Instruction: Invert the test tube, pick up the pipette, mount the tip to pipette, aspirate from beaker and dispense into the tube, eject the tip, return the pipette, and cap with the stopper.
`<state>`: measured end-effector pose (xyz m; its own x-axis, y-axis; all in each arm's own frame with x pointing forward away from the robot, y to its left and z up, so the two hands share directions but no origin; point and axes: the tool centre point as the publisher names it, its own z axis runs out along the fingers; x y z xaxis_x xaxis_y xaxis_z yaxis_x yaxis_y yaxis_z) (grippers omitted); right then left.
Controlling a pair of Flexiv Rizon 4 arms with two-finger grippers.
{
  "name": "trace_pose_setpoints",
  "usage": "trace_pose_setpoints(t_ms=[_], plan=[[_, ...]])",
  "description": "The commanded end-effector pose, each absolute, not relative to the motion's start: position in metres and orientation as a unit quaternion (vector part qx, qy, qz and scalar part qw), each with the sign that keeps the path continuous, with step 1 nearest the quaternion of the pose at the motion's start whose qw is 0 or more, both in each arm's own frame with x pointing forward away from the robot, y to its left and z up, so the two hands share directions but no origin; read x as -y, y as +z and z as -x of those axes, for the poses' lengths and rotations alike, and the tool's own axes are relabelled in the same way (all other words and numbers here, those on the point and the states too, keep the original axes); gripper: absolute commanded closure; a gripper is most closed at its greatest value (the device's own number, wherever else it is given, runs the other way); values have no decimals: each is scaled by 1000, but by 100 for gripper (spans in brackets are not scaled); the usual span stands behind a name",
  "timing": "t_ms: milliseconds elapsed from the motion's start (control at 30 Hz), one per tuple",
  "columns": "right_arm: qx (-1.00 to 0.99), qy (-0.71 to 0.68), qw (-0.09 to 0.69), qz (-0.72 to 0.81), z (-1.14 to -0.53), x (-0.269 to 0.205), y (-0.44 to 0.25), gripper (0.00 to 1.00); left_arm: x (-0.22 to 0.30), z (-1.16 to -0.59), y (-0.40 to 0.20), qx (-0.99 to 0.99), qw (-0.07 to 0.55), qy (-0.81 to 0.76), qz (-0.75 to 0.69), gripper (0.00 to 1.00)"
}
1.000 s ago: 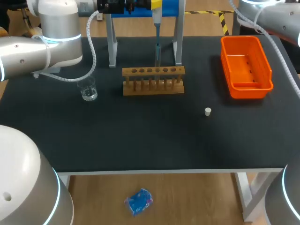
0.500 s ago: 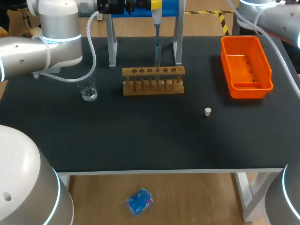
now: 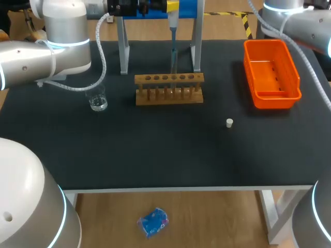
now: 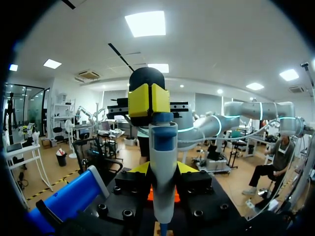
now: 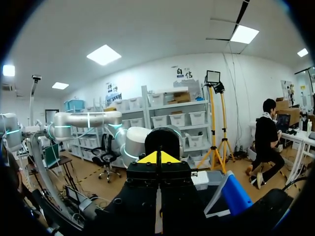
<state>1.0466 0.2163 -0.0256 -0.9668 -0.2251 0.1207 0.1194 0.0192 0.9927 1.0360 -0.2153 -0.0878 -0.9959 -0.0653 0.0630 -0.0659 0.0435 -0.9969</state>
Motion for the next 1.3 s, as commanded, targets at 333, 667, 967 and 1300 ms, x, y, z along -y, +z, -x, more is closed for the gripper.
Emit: trace_pose_setpoints(t_ms=[333, 667, 967, 1300], plan=[[703, -699, 123, -44, -1043, -219, -28, 100, 216, -1038, -82, 722, 0, 691, -46, 100], [709, -694, 107, -65, -1047, -222, -6, 100, 216, -1038, -82, 722, 0, 691, -46, 100], [712, -691, 99, -77, -1050, -222, 6, 100, 216, -1038, -82, 722, 0, 691, -46, 100], [710, -693, 89, -83, -1050, -216, 17, 100, 216, -1038, -82, 722, 0, 691, -46, 100]])
